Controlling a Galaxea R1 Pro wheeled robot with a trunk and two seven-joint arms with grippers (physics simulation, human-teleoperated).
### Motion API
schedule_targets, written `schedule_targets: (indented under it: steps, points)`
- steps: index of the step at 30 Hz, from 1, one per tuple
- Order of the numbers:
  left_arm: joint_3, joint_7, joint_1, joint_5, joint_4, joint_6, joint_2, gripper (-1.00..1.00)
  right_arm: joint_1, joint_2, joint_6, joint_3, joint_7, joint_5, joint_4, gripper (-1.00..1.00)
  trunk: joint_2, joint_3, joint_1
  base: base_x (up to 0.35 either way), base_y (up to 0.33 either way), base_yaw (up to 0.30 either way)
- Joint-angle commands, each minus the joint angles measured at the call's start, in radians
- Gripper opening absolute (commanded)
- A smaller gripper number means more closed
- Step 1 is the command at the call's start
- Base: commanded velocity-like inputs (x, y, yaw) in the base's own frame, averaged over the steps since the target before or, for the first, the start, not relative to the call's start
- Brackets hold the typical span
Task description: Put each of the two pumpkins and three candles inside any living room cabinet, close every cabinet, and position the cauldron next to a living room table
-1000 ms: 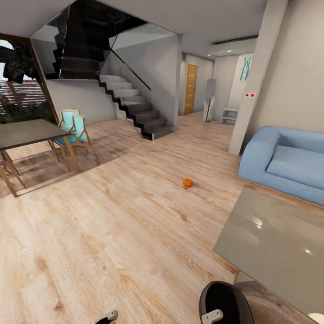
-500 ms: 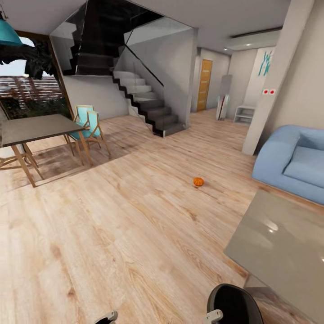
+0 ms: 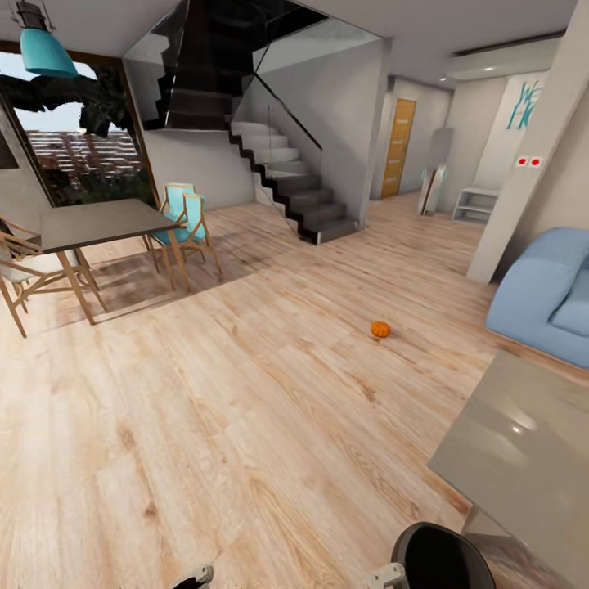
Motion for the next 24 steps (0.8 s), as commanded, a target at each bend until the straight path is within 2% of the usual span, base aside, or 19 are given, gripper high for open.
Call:
schedule_targets:
  steps: [1,24]
  points:
    - [0.000,0.000,0.000,0.000,0.000,0.000,0.000,1.00,0.000,0.000,0.000,0.000,0.000,0.000,0.000,1.00,0.000,-0.001,0.000,0.000,0.000,0.181]
    - [0.000,0.000,0.000,0.000,0.000,0.001,0.001,1.00,0.000,-0.002,-0.005,0.000,0.002,0.001,-0.001,1.00,0.000,-0.031,0.000,0.000,0.000,0.167]
